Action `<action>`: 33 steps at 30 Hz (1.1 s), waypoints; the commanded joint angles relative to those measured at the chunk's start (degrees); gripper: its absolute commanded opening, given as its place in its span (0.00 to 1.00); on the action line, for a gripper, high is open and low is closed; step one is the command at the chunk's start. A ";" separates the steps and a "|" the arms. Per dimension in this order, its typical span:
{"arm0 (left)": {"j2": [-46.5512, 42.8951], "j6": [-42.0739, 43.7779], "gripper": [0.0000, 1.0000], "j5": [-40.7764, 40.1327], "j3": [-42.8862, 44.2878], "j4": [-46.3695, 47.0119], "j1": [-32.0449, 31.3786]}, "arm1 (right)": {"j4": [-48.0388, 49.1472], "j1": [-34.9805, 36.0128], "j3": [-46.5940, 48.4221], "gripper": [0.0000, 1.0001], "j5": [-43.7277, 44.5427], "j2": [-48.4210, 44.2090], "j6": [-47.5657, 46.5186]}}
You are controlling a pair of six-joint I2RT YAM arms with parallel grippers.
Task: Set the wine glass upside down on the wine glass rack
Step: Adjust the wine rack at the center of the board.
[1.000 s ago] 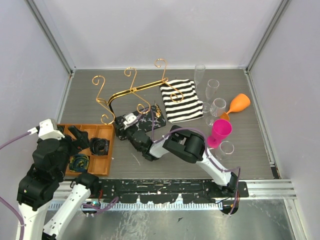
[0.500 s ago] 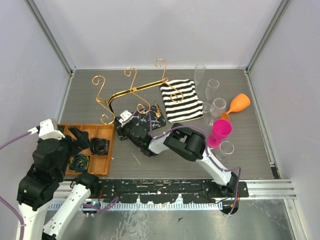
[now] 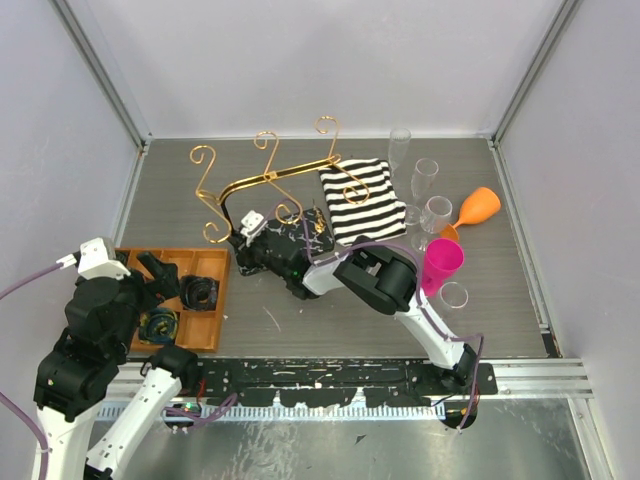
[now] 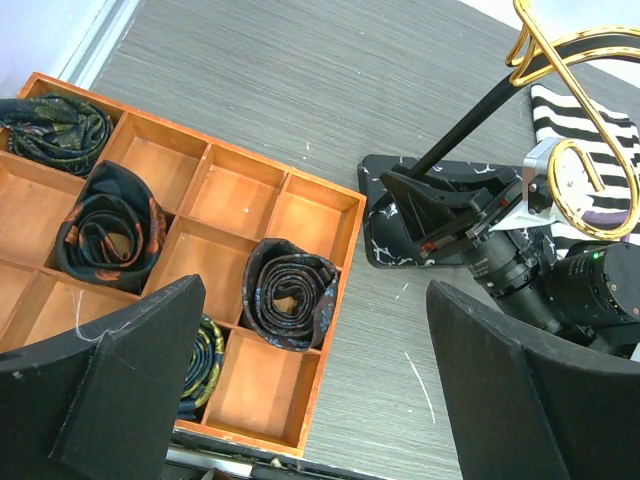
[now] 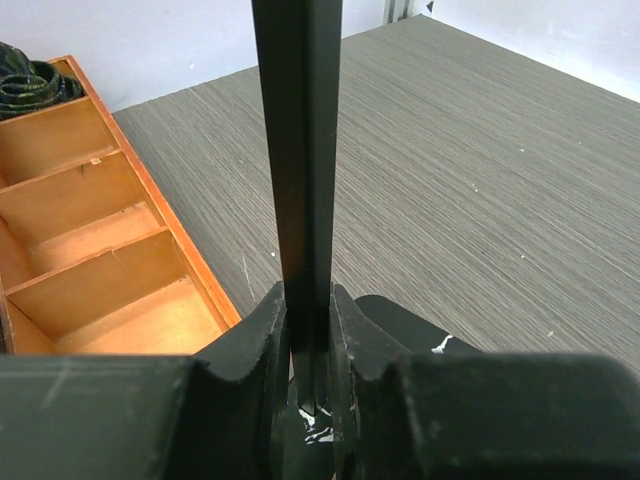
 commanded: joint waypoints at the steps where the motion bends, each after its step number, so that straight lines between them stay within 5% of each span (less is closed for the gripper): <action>1: -0.12 0.72 0.99 0.33 -0.52 1.15 0.34 | -3.23 -2.05 0.83 0.09 5.04 -2.55 -1.04; 22: -0.21 0.90 0.99 0.66 -0.65 1.39 0.29 | -16.41 -6.97 9.99 0.08 -1.04 -0.92 -4.97; 28: -0.03 0.90 0.99 0.60 -0.65 1.38 0.31 | -12.48 -5.54 4.44 0.48 0.83 -3.51 -4.82; 33: 0.14 0.90 0.99 0.60 -0.65 1.34 0.36 | -8.37 -3.70 -0.57 0.60 2.78 -6.07 -4.65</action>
